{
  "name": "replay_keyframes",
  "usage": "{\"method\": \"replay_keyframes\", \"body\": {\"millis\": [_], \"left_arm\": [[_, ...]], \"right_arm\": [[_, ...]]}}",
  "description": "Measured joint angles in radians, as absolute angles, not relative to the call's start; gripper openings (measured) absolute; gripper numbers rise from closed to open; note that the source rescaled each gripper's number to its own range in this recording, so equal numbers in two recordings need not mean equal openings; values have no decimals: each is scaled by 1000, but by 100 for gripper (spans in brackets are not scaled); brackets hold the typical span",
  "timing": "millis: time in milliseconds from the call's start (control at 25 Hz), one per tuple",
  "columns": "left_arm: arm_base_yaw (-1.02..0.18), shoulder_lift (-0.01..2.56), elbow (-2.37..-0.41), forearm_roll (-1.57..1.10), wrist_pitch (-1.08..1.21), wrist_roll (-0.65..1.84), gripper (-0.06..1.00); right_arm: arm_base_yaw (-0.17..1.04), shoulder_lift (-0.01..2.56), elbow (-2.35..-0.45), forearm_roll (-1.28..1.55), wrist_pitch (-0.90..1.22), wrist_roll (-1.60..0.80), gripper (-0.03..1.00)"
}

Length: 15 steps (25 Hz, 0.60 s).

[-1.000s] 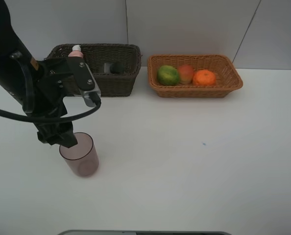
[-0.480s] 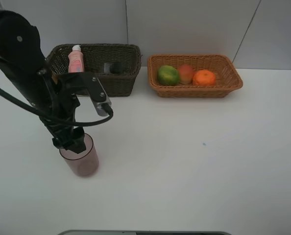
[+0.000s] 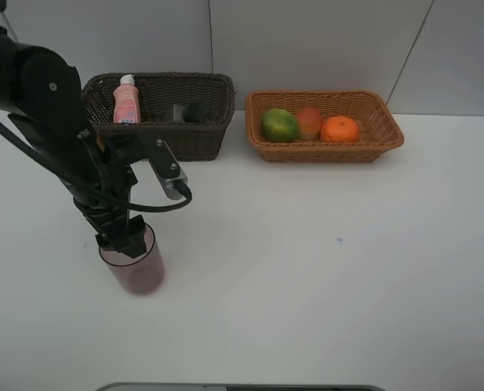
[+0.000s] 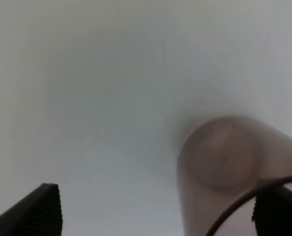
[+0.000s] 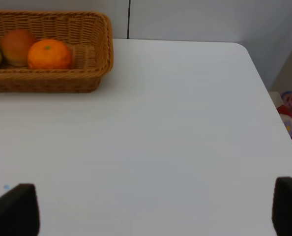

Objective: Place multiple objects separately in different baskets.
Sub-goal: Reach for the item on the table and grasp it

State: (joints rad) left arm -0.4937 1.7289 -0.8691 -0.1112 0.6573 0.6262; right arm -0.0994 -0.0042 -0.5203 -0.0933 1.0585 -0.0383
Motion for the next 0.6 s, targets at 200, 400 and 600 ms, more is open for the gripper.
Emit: {"method": "replay_keyframes", "body": {"millis": [200,400,600], "left_arm": [[-494,1773,-869,-119,637,626,100],[-494,1790,-869,-123,604,626,99],[-494,1790,-869,-123,595,626,67]], "right_arm": [[-99,-4,-520,-93,1059,-38,100],[-99,-4,-520,-93,1059,-38,100],[-99,-4,-520,-93,1059,-38,100]]}}
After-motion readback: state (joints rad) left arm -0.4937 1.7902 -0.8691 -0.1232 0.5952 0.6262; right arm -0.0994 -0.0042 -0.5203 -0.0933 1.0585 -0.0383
